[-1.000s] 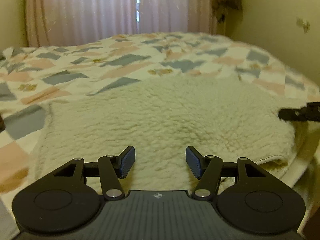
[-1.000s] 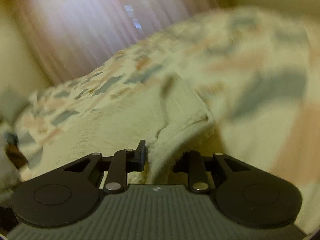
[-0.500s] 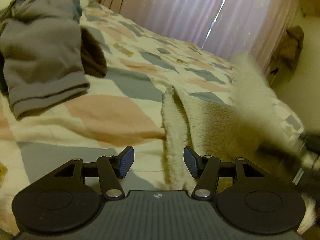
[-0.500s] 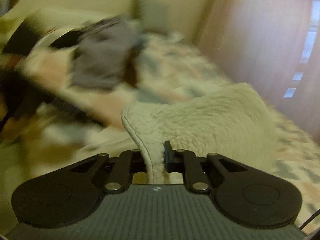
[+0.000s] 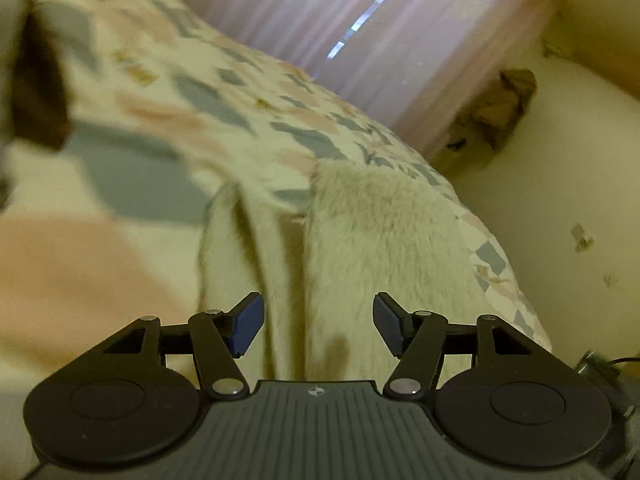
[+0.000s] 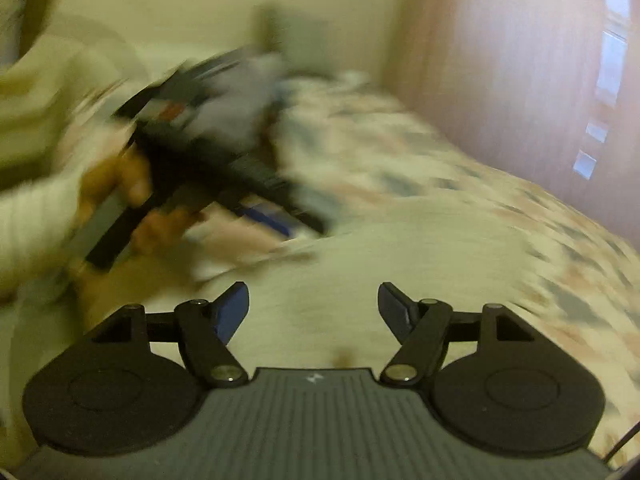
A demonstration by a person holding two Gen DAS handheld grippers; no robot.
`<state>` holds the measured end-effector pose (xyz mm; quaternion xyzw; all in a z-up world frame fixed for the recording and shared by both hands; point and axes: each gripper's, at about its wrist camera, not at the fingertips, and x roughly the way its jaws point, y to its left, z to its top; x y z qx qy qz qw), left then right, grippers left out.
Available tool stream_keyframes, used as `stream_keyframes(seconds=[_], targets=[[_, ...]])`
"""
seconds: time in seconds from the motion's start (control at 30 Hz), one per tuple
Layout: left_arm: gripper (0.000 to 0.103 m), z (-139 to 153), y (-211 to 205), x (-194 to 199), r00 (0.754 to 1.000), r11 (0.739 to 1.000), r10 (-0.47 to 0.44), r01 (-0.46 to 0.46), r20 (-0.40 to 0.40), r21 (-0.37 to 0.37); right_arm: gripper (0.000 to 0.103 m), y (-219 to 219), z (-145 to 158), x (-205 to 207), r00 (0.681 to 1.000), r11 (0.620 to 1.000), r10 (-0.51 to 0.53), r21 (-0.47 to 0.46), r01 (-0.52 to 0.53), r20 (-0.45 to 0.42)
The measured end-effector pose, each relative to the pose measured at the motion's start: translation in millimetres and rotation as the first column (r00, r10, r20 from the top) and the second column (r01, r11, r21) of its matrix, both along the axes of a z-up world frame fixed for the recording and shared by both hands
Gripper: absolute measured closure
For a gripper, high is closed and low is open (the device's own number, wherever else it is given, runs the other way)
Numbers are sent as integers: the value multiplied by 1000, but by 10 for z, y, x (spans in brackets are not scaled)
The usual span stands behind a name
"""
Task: Fold clothes
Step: 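Lift the vest with both grippers and fold it over again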
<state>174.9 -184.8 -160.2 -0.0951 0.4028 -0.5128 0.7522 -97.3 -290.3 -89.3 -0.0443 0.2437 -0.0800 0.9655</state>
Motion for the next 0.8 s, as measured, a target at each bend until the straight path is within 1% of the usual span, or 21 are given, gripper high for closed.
stream_keyframes(seconds=[0.07, 0.13, 0.17, 0.23, 0.27, 0.3, 0.33, 0.37, 0.4, 0.43, 0.47, 0.5, 0.53, 0.57, 0.67, 0.7, 0.8], targets=[[37, -8, -230, 145, 999, 999, -47, 47, 5, -7, 35, -337, -3, -41, 992, 989, -127, 82, 125, 14], [36, -70, -392, 278, 997, 998, -70, 70, -34, -9, 35, -639, -71, -69, 978, 963, -209, 178, 202, 17], [35, -117, -466, 348, 995, 997, -79, 79, -57, -11, 35, -746, -115, -80, 974, 949, -227, 227, 217, 20], [33, -242, -552, 462, 985, 994, -110, 105, -134, -44, 35, -926, -216, -97, 967, 921, -253, 314, 233, 24], [29, -297, -575, 489, 976, 990, -134, 124, -173, -68, 36, -1001, -253, -114, 964, 908, -264, 344, 240, 25], [28, -351, -607, 514, 966, 986, -157, 140, -204, -93, 36, -1066, -283, -108, 960, 895, -279, 371, 249, 26], [28, -395, -630, 527, 961, 983, -167, 146, -219, -110, 36, -1122, -312, -106, 956, 881, -292, 397, 258, 28], [35, -418, -648, 519, 959, 981, -175, 151, -222, -121, 40, -1170, -340, -106, 952, 867, -303, 423, 261, 34], [45, -425, -656, 495, 959, 979, -183, 158, -217, -126, 43, -1223, -362, -100, 950, 855, -310, 449, 258, 43], [88, -425, -658, 472, 957, 977, -193, 167, -216, -133, 51, -1268, -362, -95, 949, 846, -313, 468, 256, 48], [95, -411, -639, 464, 957, 976, -193, 165, -216, -142, 58, -1303, -361, -72, 947, 840, -317, 479, 255, 52], [95, -396, -619, 456, 957, 975, -193, 162, -216, -150, 62, -1316, -356, -14, 946, 842, -319, 474, 256, 55], [95, -323, -553, 429, 968, 977, -177, 151, -175, -151, 67, -1321, -342, 46, 947, 851, -315, 460, 254, 60], [95, -247, -484, 401, 978, 978, -161, 140, -132, -153, 67, -1317, -319, 109, 950, 864, -306, 439, 247, 67], [95, -56, -270, 349, 993, 983, -107, 99, -45, -156, 67, -1266, -249, 339, 958, 905, -277, 356, 234, 75], [95, -16, -218, 337, 996, 986, -90, 85, -23, -143, 67, -1241, -226, 411, 961, 916, -265, 330, 228, 72], [95, -104, -200, 375, 998, 996, -59, 58, -22, -61, 67, -1163, -189, 615, 971, 945, -231, 251, 208, 66]])
